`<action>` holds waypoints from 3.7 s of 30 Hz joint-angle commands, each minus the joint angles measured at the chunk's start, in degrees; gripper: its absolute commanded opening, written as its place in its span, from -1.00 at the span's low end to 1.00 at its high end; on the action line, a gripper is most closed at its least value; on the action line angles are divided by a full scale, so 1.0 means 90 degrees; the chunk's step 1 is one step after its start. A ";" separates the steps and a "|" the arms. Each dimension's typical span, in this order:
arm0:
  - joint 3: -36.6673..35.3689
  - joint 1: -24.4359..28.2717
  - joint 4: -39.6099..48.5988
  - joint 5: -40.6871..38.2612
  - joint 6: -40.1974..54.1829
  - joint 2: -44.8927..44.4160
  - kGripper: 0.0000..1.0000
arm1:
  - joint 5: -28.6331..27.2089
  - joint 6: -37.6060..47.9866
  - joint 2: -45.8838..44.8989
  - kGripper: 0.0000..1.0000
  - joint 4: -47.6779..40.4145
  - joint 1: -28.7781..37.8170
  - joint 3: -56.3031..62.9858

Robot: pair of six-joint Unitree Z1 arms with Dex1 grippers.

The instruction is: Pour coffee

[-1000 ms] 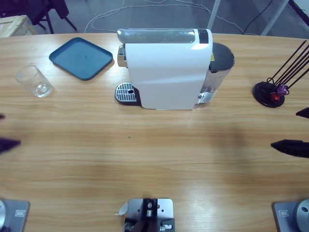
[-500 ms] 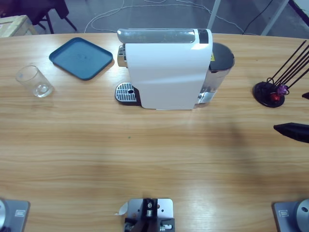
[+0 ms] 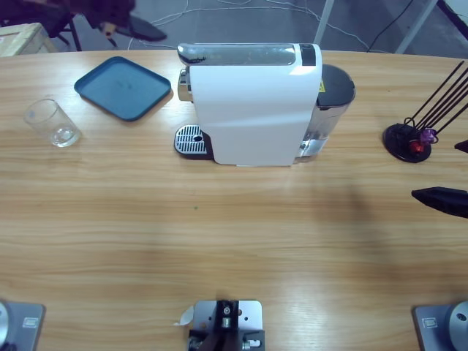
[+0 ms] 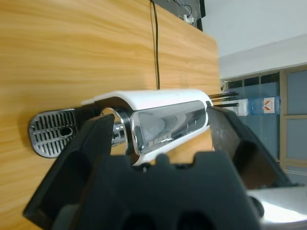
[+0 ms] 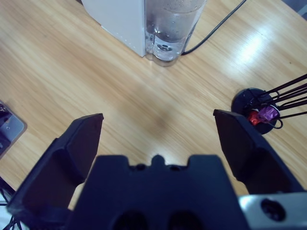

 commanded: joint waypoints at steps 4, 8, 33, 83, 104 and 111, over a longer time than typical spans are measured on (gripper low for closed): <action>0.0384 0.0041 0.0185 -0.0537 -0.0173 0.0369 0.46 | -0.0066 0.0038 -0.0173 1.00 -0.0069 0.0066 0.0260; 0.0425 0.0041 0.0188 -0.0531 -0.0164 0.0285 -0.06 | -0.0075 0.0047 -0.0175 1.00 -0.0069 0.0066 0.0260; 0.0363 -0.0018 0.0019 -0.0625 -0.0097 -0.0247 -1.00 | -0.0144 0.0077 -0.0177 0.97 -0.0108 0.0066 0.0281; 0.4261 -0.1463 0.1032 0.0992 0.6135 -0.4569 0.94 | -0.0798 0.1147 0.2999 0.48 -0.5235 -0.3479 0.2422; 0.4429 -0.1463 0.0962 0.1355 0.5655 -0.4807 0.94 | -0.0829 0.1034 0.3892 0.19 -0.6632 -0.3829 0.2908; 0.4427 -0.1463 0.0927 0.1357 0.5618 -0.4842 0.94 | -0.0827 0.0934 0.4005 -0.06 -0.6807 -0.3879 0.2937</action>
